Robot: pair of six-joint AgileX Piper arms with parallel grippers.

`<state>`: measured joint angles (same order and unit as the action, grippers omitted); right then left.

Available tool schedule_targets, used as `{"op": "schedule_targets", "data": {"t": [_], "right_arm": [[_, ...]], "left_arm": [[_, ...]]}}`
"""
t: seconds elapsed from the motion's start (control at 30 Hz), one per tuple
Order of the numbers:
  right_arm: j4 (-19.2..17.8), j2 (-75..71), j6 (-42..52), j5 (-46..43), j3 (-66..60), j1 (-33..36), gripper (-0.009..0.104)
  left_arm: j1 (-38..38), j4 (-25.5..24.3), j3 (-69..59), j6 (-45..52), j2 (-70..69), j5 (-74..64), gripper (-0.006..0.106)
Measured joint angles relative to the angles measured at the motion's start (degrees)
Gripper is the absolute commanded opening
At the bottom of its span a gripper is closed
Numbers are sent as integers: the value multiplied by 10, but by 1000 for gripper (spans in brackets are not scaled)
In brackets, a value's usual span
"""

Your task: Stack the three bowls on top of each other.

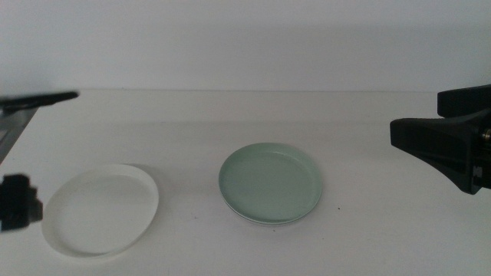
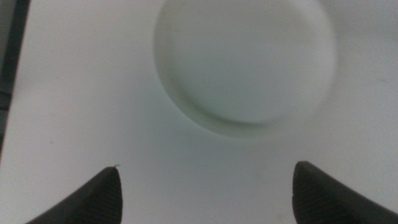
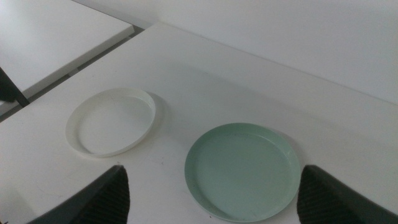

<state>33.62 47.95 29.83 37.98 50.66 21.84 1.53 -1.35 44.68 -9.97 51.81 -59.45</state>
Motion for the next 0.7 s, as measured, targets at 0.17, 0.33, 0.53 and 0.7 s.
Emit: {"op": "schedule_targets", "data": {"t": [0.17, 0.33, 0.53, 0.7], "right_arm": [[0, 0, 0, 0, 0, 0, 79], [0, 0, 0, 0, 0, 0, 79], [0, 0, 0, 0, 0, 0, 79], [0, 0, 0, 0, 0, 0, 79]], "left_arm": [[-39, 10, 67, 46, 142, 11, 94], [-101, 113, 113, 176, 248, 30, 94], [-167, 146, 120, 218, 344, 53, 94], [-205, 169, 121, 233, 414, 72, 94]]}}
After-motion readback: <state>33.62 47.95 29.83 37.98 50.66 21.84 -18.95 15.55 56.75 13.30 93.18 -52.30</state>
